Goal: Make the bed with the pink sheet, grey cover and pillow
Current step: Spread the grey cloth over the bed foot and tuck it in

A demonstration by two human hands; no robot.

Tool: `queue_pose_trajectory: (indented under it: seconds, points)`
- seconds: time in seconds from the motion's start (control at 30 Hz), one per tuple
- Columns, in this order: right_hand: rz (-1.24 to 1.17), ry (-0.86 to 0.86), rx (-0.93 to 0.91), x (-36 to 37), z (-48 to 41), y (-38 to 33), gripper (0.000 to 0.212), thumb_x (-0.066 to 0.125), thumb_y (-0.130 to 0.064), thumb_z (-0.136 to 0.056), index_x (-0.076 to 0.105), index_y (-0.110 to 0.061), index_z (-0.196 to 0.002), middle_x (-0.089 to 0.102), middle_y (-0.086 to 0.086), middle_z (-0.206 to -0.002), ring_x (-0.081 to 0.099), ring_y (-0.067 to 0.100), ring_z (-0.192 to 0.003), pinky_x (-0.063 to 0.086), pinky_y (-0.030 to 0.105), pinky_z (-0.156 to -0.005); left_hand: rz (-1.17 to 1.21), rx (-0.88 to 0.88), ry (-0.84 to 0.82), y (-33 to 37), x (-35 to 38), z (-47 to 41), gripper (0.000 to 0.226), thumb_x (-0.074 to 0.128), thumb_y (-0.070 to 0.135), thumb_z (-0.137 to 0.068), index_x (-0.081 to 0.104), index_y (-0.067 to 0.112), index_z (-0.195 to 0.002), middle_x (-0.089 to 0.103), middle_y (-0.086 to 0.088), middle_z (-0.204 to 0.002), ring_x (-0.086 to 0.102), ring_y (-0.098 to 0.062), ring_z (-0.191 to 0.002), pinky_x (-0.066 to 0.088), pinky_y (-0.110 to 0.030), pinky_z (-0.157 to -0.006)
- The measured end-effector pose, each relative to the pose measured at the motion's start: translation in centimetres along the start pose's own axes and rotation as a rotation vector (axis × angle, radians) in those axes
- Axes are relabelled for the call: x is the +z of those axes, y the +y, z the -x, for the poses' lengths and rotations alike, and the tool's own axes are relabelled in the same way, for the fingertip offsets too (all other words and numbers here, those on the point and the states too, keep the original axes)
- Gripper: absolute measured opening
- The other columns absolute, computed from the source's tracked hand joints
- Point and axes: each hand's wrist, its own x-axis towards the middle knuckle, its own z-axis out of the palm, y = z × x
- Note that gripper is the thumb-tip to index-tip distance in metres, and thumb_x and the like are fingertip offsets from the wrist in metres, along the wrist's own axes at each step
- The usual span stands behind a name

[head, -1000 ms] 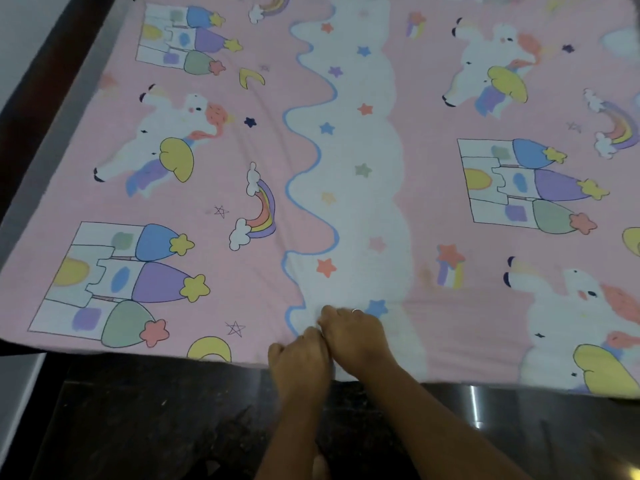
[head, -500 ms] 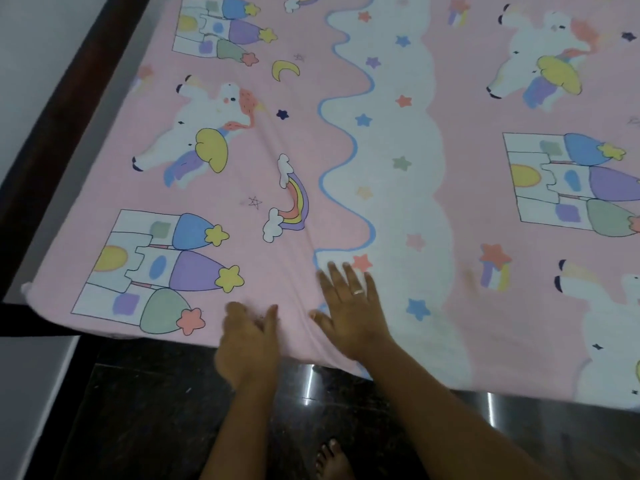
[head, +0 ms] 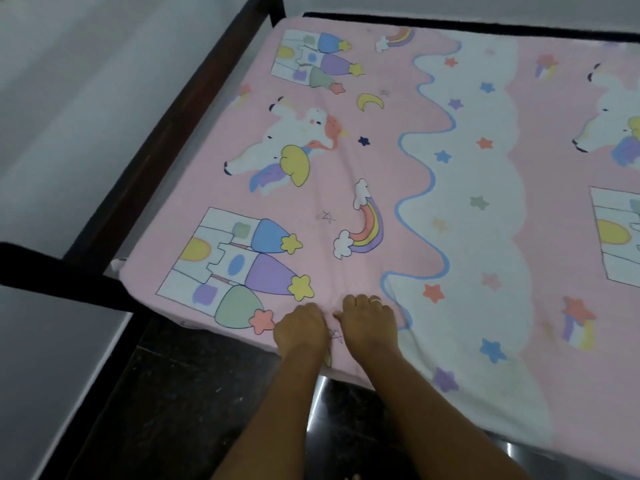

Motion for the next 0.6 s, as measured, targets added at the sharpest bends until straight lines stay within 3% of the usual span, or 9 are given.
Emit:
queue_pose_trajectory:
  seconds: [0.03, 0.1, 0.17, 0.3, 0.37, 0.5, 0.6]
  points:
    - [0.042, -0.009, -0.015, -0.1, -0.3, -0.1, 0.035, 0.088, -0.035, -0.057, 0.063, -0.012, -0.066, 0.058, 0.006, -0.059, 0.058, 0.023, -0.052, 0.04, 0.025, -0.043, 0.0, 0.008, -0.008, -0.2, -0.1, 0.1, 0.019, 0.044, 0.018, -0.098, 0.057, 0.015, -0.111, 0.065, -0.002, -0.107, 0.064, -0.019, -0.096, 0.05, -0.029, -0.08]
    - [0.056, -0.101, -0.035, -0.8, -0.9, -0.2, 0.018, 0.064, -0.023, -0.087, 0.061, -0.01, -0.099, 0.064, 0.01, -0.092, 0.062, 0.026, -0.084, 0.046, 0.031, -0.062, 0.017, 0.012, -0.025, -0.7, -0.1, 0.2, 0.019, 0.044, 0.017, -0.097, 0.057, 0.015, -0.111, 0.065, -0.003, -0.107, 0.064, -0.021, -0.096, 0.05, -0.031, -0.08]
    - [0.043, -0.185, -0.084, -0.5, -1.5, 0.1, 0.023, 0.042, -0.013, -0.097, 0.05, -0.011, -0.118, 0.057, 0.009, -0.115, 0.056, 0.026, -0.106, 0.045, 0.034, -0.079, 0.053, -0.019, -0.013, -1.4, -0.4, 0.5, 0.021, 0.041, 0.019, -0.097, 0.057, 0.015, -0.109, 0.064, -0.003, -0.106, 0.064, -0.021, -0.096, 0.05, -0.031, -0.079]
    - [0.037, -0.306, -0.187, -1.6, -1.8, 0.2, 0.021, 0.039, -0.013, -0.097, 0.051, -0.011, -0.115, 0.058, 0.007, -0.115, 0.058, 0.026, -0.103, 0.044, 0.031, -0.078, 0.254, -0.207, 0.09, -4.3, -1.1, 0.8, 0.029, 0.033, 0.033, -0.099, 0.057, 0.017, -0.104, 0.063, 0.0, -0.095, 0.061, -0.018, -0.085, 0.047, -0.028, -0.072]
    - [0.016, -0.347, -0.219, -2.2, -2.3, 0.6, 0.022, 0.037, -0.017, -0.099, 0.054, -0.011, -0.112, 0.06, 0.008, -0.113, 0.059, 0.026, -0.1, 0.041, 0.031, -0.075, 0.323, -0.294, 0.148, -6.2, -1.4, 0.5, 0.03, 0.039, 0.045, -0.096, 0.052, 0.019, -0.104, 0.061, 0.001, -0.092, 0.059, -0.017, -0.081, 0.047, -0.029, -0.071]
    - [-0.112, -0.266, -0.258, -3.8, -4.0, -0.9, 0.036, 0.032, -0.039, -0.101, 0.056, -0.013, -0.107, 0.063, 0.006, -0.106, 0.06, 0.025, -0.095, 0.035, 0.029, -0.069, 0.485, -0.5, 0.22, -9.1, -2.8, -1.8, 0.053, 0.053, 0.057, -0.087, 0.04, 0.016, -0.118, 0.059, -0.009, -0.11, 0.062, -0.033, -0.095, 0.048, -0.039, -0.076]
    - [-0.092, -0.269, -0.166, -4.2, -6.4, -3.9, 0.049, 0.032, -0.058, -0.096, 0.055, -0.014, -0.101, 0.06, 0.003, -0.088, 0.058, 0.021, -0.081, 0.034, 0.026, -0.062, 0.525, -0.586, 0.205, -10.3, -3.5, -3.8, 0.051, 0.056, 0.054, -0.087, 0.042, 0.018, -0.12, 0.058, -0.01, -0.115, 0.06, -0.034, -0.1, 0.045, -0.039, -0.078]
